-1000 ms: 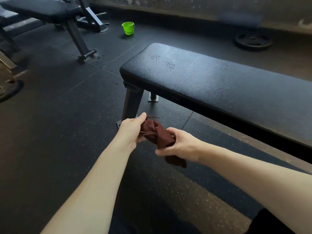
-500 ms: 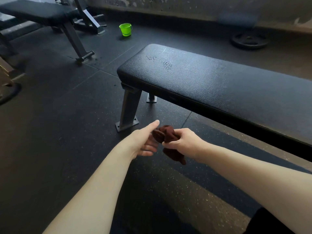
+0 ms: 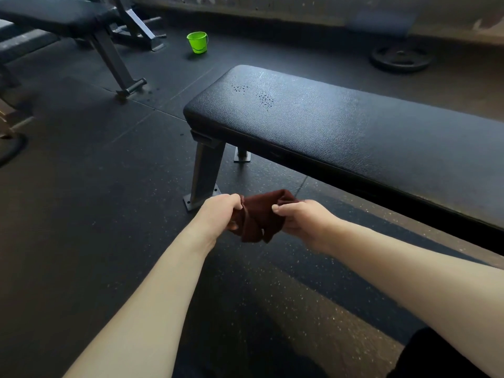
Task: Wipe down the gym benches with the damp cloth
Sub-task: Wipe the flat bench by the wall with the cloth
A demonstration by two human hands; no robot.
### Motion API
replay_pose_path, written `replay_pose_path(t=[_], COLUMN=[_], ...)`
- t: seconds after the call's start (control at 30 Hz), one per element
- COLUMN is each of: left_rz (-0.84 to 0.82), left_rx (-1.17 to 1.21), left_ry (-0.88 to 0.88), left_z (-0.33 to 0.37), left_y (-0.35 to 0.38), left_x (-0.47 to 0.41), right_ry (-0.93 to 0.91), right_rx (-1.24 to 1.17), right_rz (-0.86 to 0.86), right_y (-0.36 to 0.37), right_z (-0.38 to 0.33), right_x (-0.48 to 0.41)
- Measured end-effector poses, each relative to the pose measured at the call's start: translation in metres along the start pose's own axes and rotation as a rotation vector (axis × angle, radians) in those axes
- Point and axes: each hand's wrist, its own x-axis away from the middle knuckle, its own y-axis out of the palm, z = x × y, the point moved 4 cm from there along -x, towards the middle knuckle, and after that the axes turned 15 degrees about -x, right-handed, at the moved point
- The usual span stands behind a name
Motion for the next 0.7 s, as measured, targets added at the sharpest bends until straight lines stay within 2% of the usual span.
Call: replay_pose_path(t=[0.07,0.17,0.33,0.43,0.57,0.7], left_rz=[-0.044,-0.111,-0.032,-0.004,0.037,0.096], left_rx=[0.023,-0.084,-0.229,-0.431,-0.559,-0.577], left_ry=[0.003,0.052,0.079,0.103,0.127,0.139], left_z=[0.000,-0.001,-0.003,-0.006,-0.009,-0.009], left_y=[0.002,0.008,0.010,0.006,0.000,-0.006], left_x=[0.002,0.002,0.002,0.001,0.000,0.000], right_ry=[0.028,0.044,0.093,0.087,0.082,0.087], right_rx=[-0.058,-0.048,0.055,0.143,0.319,0.329], right_rz=[0.003,-0.032,0.131,0.233,0.264,0.267], right_y=[0.001,0.006,-0.003,-0.010,-0.017,-0.019], right_z=[0.000,-0.003,0.000,-0.002,-0.004,-0.003], right_x=[0.002,0.009,0.005,0.008,0.008,0.007])
